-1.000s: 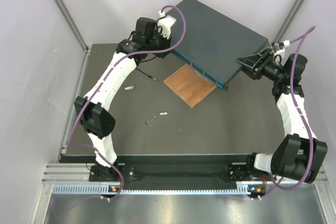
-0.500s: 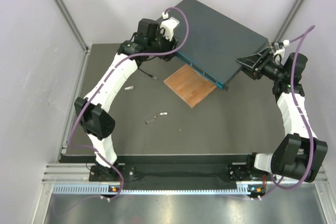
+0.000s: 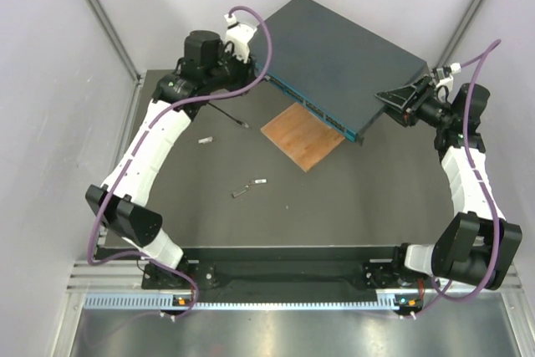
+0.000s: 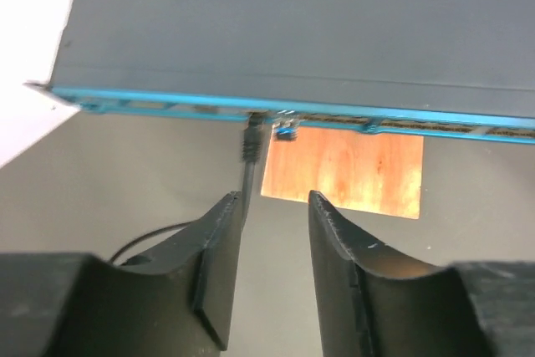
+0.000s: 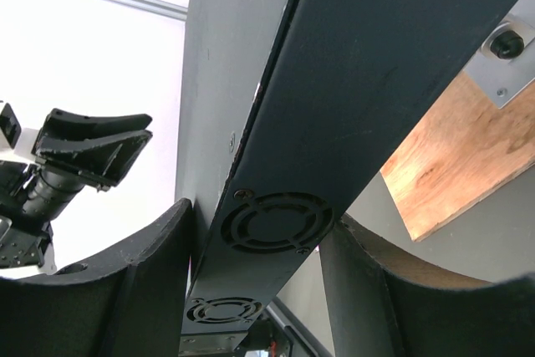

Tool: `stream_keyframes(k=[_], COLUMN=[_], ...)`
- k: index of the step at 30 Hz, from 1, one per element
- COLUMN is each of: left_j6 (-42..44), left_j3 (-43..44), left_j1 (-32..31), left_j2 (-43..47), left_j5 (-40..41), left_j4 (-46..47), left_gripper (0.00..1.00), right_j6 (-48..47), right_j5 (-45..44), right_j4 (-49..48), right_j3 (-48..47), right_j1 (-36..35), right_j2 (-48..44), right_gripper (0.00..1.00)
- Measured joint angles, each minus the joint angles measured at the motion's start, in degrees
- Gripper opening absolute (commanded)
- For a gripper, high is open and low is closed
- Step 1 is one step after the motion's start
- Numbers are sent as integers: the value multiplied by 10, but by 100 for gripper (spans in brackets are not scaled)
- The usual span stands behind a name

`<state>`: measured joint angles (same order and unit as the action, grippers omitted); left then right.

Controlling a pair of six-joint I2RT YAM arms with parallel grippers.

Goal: Insert the plug into the switch port

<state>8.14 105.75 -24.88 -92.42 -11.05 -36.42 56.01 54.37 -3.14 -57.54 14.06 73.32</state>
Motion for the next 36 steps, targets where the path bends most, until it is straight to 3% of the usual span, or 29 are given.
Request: stream_keyframes(k=[4,36], left_j6=[-15,-91], left_j3=[-6,9], left_j1=[19,17], left_j2=[2,-85], left_j5=[-2,-61], left_j4=[0,35], left_gripper=[0,0], right_j6=[0,-5], right_j5=[2,6], right_j4=[0,9], right_j3=[0,-7], right_j1=[0,1], right_j2=[2,6], right_gripper=[0,0])
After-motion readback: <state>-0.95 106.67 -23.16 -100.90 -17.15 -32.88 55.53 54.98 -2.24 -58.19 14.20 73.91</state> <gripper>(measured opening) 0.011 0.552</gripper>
